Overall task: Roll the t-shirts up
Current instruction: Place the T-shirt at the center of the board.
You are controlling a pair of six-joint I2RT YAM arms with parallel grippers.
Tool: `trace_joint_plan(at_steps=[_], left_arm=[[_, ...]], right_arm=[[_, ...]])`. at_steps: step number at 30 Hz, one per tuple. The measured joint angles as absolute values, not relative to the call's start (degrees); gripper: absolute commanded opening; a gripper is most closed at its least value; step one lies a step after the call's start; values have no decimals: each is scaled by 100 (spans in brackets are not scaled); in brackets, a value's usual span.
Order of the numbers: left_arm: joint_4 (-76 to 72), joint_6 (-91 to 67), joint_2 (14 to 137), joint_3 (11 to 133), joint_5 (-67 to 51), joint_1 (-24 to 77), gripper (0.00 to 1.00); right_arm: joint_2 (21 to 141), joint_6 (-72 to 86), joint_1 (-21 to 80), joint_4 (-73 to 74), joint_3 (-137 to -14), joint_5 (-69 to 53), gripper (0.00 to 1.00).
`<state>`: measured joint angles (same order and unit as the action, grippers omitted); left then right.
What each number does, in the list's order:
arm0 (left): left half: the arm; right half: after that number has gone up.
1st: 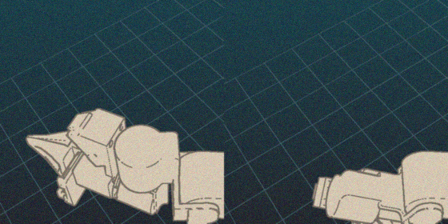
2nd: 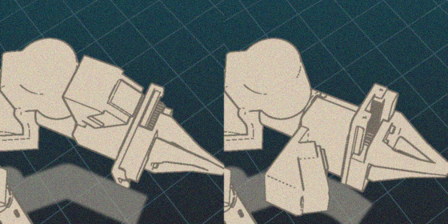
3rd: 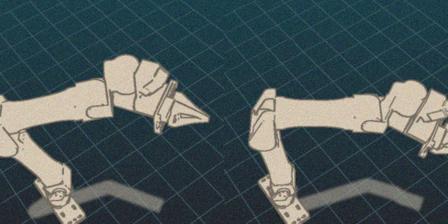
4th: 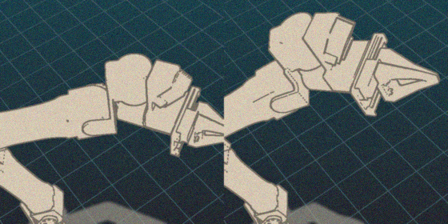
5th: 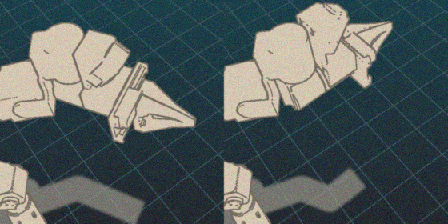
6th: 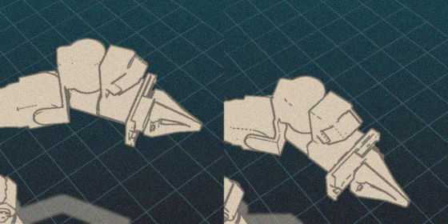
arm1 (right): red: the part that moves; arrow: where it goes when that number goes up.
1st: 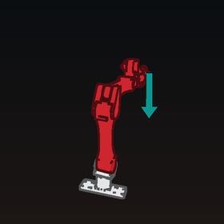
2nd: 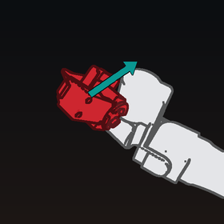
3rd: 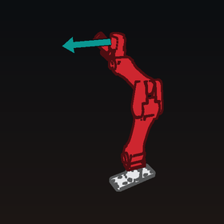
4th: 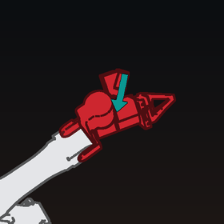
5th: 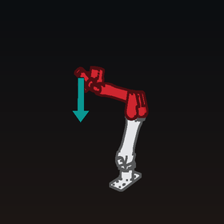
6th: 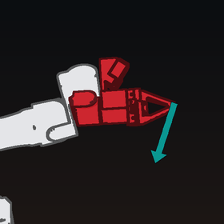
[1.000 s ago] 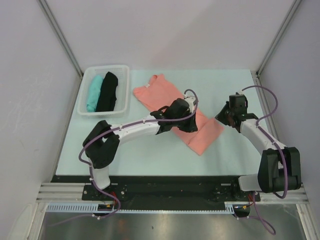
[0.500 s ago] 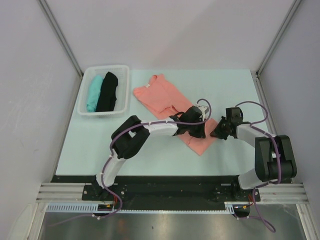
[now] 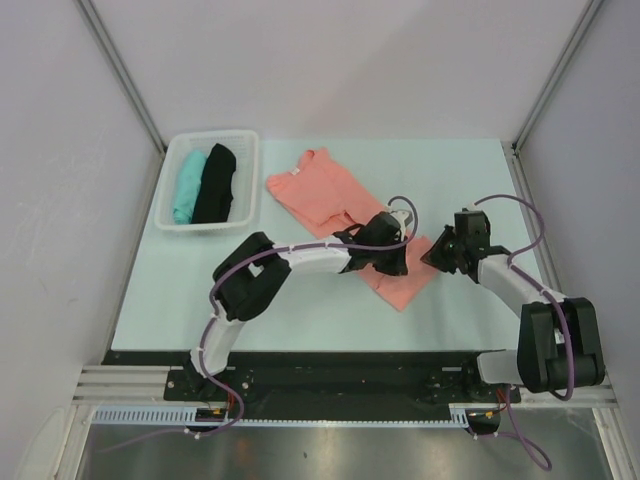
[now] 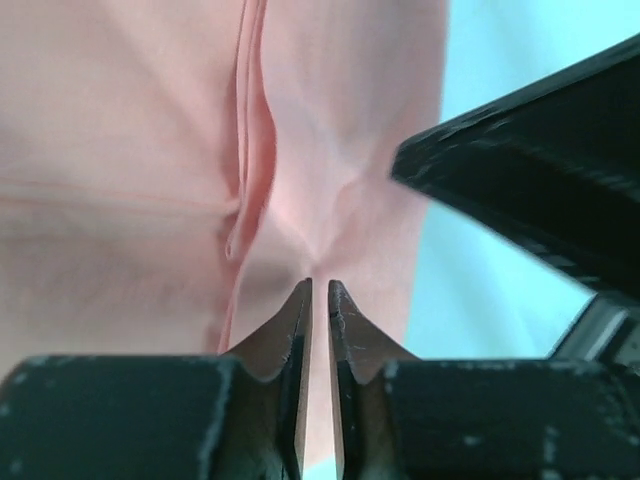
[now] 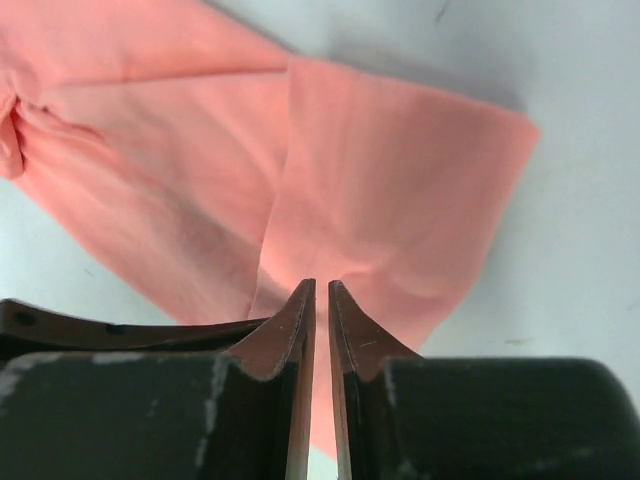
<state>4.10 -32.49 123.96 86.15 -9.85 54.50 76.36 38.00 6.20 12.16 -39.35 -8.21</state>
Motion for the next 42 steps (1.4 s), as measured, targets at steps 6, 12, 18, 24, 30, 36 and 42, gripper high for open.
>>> trace_joint_plan(at_steps=[6, 12, 18, 24, 30, 36, 42], left_arm=[[475, -3262, 11712, 8348, -869, 5601, 10], [327, -3328, 11614, 7946, -862, 5857, 2], [364, -3369, 11671, 7544, -666, 5992, 0], [259, -3420, 11701, 7382, -607, 6045, 0], [165, -3450, 11701, 7330, -576, 6053, 0], [137, -3450, 11701, 7317, -574, 6053, 0], [115, -3448, 11701, 7308, -569, 6058, 0]], right_arm=[[7491, 3865, 998, 1490, -3935, -624, 13], [7644, 3898, 1044, 1531, -3938, -508, 12], [8252, 3896, 1024, 1380, -3940, -552, 13], [8399, 3868, 613, 1203, -4025, -696, 13], [8796, 3765, 268, 1162, -4390, -766, 13], [9214, 3726, 97, 1087, -4650, -917, 13], [9483, 3732, -93, 1007, -4851, -1214, 13]])
